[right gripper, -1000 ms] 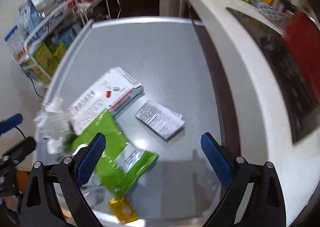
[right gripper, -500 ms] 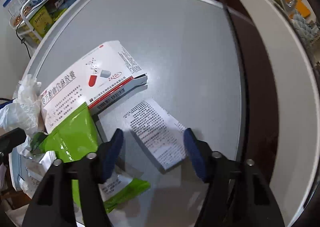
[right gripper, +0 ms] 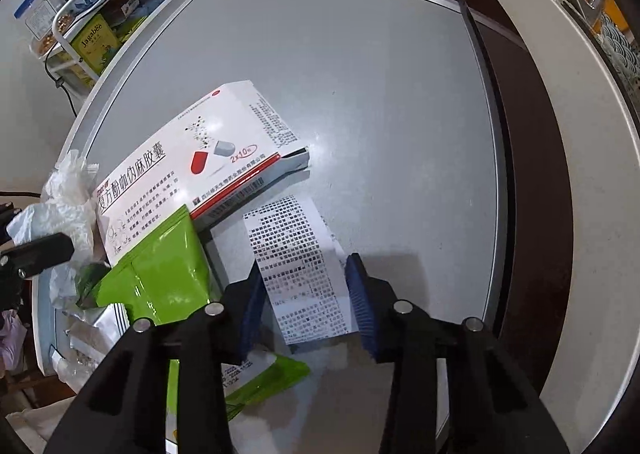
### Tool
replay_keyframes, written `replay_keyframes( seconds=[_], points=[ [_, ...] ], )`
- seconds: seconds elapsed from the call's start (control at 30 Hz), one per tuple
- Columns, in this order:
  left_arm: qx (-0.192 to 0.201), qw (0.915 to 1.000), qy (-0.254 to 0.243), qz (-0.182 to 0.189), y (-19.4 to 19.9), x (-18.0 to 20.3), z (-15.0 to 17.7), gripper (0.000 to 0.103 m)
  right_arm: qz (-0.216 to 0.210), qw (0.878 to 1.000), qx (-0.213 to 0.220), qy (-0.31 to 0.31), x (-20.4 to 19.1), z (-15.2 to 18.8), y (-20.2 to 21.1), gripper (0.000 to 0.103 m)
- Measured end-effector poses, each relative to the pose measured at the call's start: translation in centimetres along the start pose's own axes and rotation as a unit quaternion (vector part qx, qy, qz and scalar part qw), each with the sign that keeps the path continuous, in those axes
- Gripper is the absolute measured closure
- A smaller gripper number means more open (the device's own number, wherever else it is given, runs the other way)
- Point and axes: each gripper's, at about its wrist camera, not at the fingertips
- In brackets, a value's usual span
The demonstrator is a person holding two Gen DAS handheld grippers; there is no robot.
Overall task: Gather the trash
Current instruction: 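Grasp the white tissues with the left gripper while the right grasps the paper receipt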
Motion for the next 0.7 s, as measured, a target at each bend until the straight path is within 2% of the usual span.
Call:
replay_keyframes(
  seconds=[0.03,0.2,0.27,0.33,0.4,0.7],
  points=[
    [0.000,1.0000,-0.001,-0.003,0.0,0.0,0.0,0.065,0.008,1.000,0.008,0.005,-0.1,0.1,0.1,0.032],
    [-0.002,1.0000,-0.001,-0.004,-0.2,0.0,-0.2,0.065,0.011,1.000,-0.002,0.021,-0.1,-0.8,-0.4,0.032],
    [-0.002,1.0000,-0.001,-0.004,-0.2,0.0,-0.2,0.065,0.000,1.000,-0.013,0.023,-0.3,-1.4,-0.9,0.054],
    [-0.002,1.0000,0.000,-0.003,-0.2,-0.1,-0.2,0.065,0.002,1.000,-0.016,0.026,-0.3,-1.6,-1.1,0.066],
    [-0.003,1.0000,0.000,-0.001,-0.3,-0.1,-0.2,0.065,0.003,1.000,-0.015,0.024,-0.4,-1.8,-1.1,0.069],
    [0.015,0.9998,-0.001,0.009,1.2,0.0,-0.4,0.068,-0.029,0.999,0.028,-0.020,0.6,-1.2,1.6,0.069]
  ],
)
Point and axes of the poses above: each gripper's, at about its wrist camera, not at the fingertips, and y roughly against the way its jaws point, x to its right, z to its underside, and after that the axes turned 9 degrees about -x, right-handed
